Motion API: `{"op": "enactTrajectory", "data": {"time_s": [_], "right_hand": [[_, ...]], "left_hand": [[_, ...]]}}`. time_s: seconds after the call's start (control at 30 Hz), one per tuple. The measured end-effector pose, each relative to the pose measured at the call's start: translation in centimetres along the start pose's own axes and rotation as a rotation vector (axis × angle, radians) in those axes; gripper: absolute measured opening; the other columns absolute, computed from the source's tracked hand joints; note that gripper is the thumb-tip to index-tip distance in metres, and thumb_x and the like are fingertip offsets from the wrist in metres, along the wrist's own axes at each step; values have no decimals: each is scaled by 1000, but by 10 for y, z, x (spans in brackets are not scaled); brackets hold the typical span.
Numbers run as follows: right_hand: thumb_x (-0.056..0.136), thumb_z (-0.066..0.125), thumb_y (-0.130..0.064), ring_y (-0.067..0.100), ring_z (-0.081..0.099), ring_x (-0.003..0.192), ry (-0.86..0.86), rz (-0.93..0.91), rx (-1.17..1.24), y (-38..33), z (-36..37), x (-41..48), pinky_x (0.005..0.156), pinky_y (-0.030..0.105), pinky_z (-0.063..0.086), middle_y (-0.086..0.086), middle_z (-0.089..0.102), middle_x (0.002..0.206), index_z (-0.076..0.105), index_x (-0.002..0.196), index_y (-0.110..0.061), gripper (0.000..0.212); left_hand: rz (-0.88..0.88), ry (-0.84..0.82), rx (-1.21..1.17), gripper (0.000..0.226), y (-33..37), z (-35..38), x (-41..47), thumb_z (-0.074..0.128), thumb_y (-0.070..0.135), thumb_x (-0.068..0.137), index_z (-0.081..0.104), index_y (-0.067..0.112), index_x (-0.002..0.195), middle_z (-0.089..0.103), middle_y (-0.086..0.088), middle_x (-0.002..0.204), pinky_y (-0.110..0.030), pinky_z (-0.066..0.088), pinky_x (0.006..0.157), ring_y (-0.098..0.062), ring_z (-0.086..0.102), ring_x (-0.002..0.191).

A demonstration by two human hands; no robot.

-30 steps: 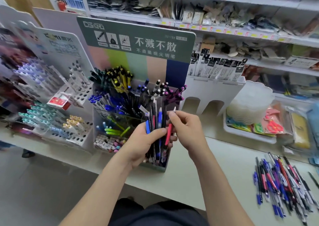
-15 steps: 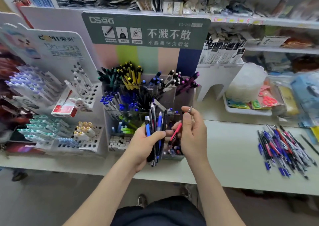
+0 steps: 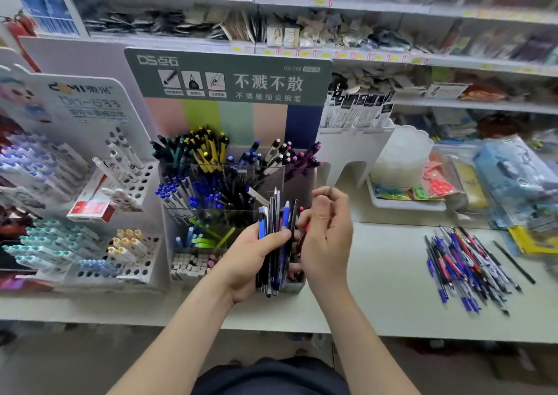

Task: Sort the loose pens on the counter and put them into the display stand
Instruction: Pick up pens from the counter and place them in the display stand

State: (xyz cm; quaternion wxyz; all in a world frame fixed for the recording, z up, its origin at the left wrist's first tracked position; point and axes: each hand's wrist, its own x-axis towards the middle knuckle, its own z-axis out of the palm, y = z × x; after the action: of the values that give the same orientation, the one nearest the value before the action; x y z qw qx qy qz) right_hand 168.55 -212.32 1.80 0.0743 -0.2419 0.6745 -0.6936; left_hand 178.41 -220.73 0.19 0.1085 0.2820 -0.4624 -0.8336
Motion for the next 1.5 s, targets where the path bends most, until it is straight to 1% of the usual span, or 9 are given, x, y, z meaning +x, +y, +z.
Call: {"op": "enactTrajectory", "data": {"time_s": [0.13,0.37,0.47,0.67,0.8,1.03,1.17,1.33,1.5], "right_hand": [[115,41,-31,19,52,63,187,-64,-37,0,-10,20,61,34,46,-1,62,82,63,118,-23,23],[108,55,-12,24,59,54,-150,163,27,5,-22,33,52,40,57,7,69,86,56,140,-39,42],[107,57,-12,27,56,46,-127,230,56,4,-22,33,47,33,45,13,70,85,68,115,-27,21],[104,58,-3,34,78,83,-210,494,377,-7,-27,46,60,28,60,14,80,102,69,119,-5,19],[109,57,-35,12,63,70,-178,311,-75,10,-27,46,66,25,50,-8,71,74,80,95,-19,31],[94,42,-19,4,56,115,-289,91,-329,8,-27,48,100,20,45,-5,50,127,77,120,-28,44],[104,57,-27,9,60,82,-302,177,-280,3,-22,51,77,25,48,-3,67,94,79,105,-25,22],[95,70,-26,20,28,63,-509,366,-242,-6,-23,50,53,24,30,9,33,66,66,82,11,40],[96,71,-26,7,48,57,-399,415,-149,-13,-17,52,59,16,45,-8,53,60,80,83,-11,22]], "left_hand": [[7,48,61,24,0,4,2,59,12,108,66,-2,126,70,-32,121,-45,63,72,-29,72,90],[37,31,117,26,6,5,-5,50,4,105,70,-2,120,66,-22,86,-36,54,63,-29,60,69],[58,59,120,32,8,3,-9,48,2,102,60,-4,132,68,-18,86,-37,53,62,-30,56,68],[69,142,71,31,6,0,-9,50,5,105,51,-1,136,66,-21,84,-38,46,60,-32,51,72],[85,173,112,30,3,-1,-8,51,8,106,50,-2,135,66,-23,85,-37,45,58,-30,51,69],[108,178,206,26,3,3,-7,50,8,107,57,11,131,71,-22,84,-35,46,56,-23,55,59],[109,146,218,20,4,3,-7,49,6,107,56,10,125,67,-20,83,-35,44,53,-21,59,62],[124,83,257,35,7,3,-7,51,3,105,57,26,131,63,-18,92,-35,46,53,-28,60,75],[93,37,319,45,11,-2,-6,52,5,104,53,38,135,69,-18,97,-33,48,59,-29,60,79]]}}
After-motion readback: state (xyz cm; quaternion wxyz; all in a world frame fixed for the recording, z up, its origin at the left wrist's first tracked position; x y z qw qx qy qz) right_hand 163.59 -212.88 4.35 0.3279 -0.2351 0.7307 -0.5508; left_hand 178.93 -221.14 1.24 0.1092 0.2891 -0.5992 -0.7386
